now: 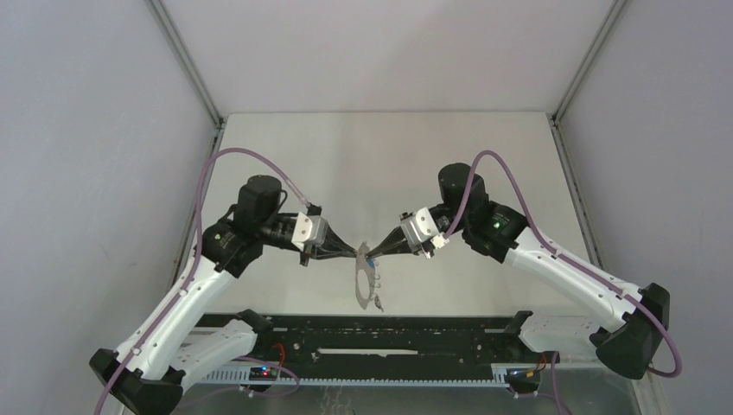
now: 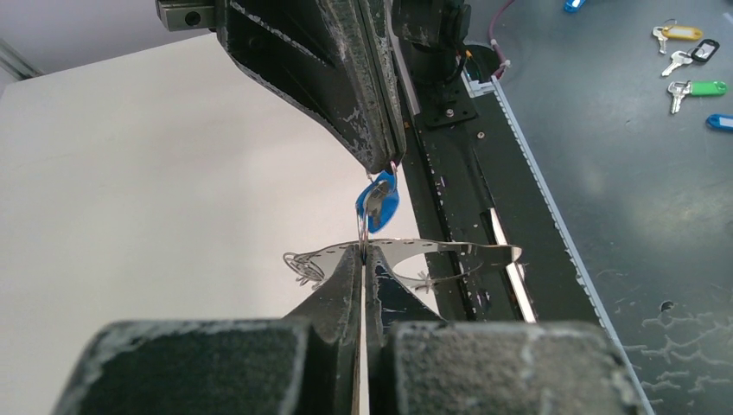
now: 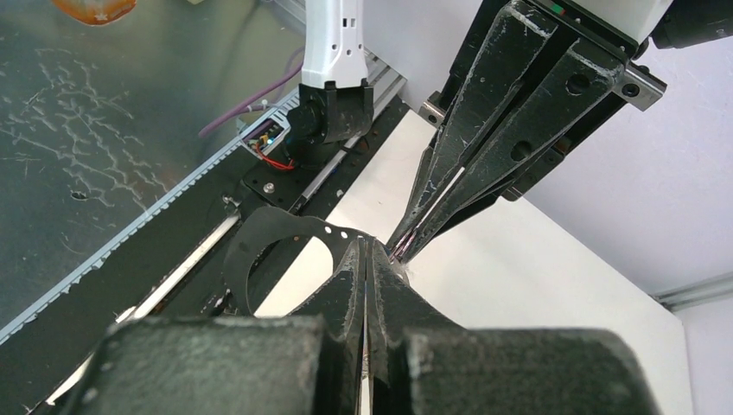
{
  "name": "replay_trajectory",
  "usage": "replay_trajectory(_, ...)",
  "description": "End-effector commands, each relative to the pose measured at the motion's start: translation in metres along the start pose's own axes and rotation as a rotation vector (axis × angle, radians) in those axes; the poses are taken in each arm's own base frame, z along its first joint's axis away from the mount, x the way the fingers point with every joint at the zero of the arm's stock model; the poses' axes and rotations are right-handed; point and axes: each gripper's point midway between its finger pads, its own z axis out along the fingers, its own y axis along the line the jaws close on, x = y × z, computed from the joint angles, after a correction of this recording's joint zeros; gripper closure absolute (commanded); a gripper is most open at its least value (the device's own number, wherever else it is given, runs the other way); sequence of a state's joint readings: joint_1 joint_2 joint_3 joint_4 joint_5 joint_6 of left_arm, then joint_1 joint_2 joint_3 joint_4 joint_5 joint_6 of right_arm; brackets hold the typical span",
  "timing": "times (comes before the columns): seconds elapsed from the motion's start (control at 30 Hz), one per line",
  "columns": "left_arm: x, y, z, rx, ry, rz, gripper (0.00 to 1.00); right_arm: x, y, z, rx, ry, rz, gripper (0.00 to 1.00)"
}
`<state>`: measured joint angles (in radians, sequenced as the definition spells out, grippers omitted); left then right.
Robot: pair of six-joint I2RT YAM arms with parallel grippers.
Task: Put the keys on the keyring
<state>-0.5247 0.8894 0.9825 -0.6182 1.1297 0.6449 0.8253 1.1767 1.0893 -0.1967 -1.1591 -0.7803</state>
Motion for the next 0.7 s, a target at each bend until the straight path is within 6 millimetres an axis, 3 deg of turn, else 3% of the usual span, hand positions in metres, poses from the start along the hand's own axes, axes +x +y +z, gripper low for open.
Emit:
replay_trajectory(0.0,-0.0297,0.0025,-0.0021,0.005,-0.056,0.064,1.00,-0.0177,-0.0130,-0.0001,0.019,-0.023,-0.078,1.00)
replay_trajectory(0.67,-0.0268,-0.0001,-0.0019,0.011,-0.053,0.060,1.00,-0.0100,-0.0224,-0.0082,0.059,0.004,-0.065,1.00)
